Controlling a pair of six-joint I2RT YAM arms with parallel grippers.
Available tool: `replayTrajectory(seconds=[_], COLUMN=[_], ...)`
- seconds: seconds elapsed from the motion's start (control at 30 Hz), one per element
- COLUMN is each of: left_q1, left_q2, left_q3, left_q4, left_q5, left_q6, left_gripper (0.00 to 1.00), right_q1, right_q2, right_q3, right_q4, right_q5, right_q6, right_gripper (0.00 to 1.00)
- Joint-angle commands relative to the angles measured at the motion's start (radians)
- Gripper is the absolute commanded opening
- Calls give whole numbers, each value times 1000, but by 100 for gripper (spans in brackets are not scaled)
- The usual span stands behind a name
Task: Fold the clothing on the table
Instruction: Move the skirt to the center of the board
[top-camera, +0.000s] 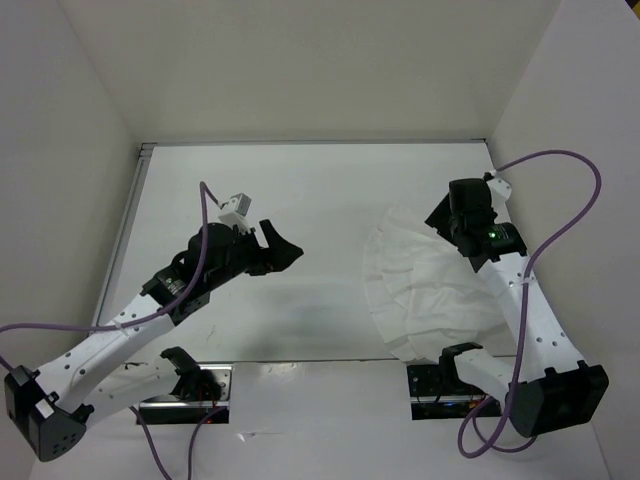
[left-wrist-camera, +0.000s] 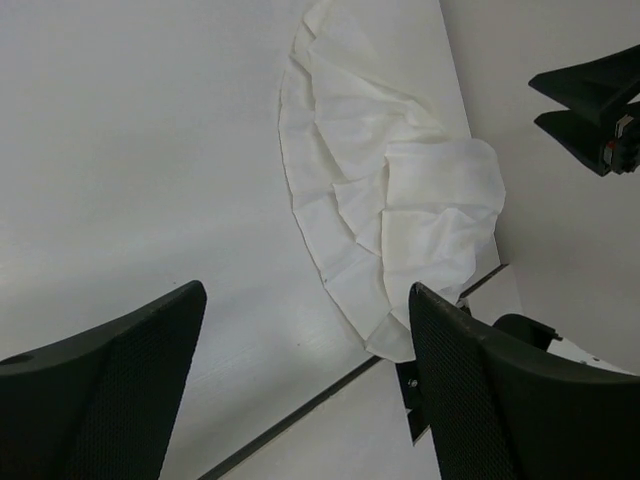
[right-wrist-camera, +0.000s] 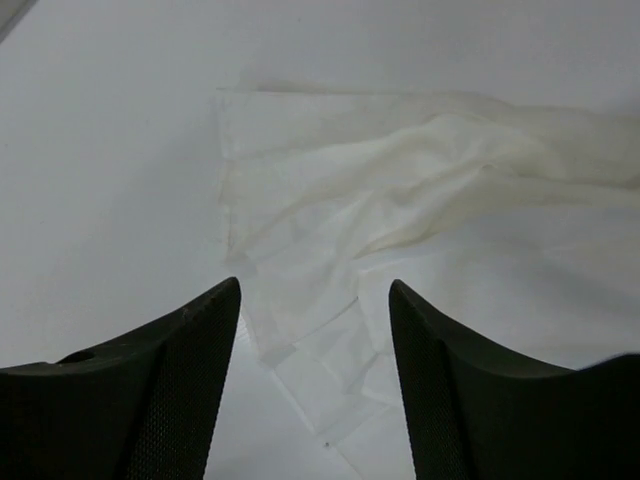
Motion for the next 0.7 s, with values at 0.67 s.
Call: replayTrajectory(seconds=[0.67], left_q1=[45], left_q2=[64], left_q3=[71], left_q4=[-6], left_q5=[96], left_q6=[77], left_gripper=[91], right_q1=[-300], right_q2=[117], right_q3=[-222], right_q4=[-38], right_q5=[20], right_q6=[424], right_gripper=[72])
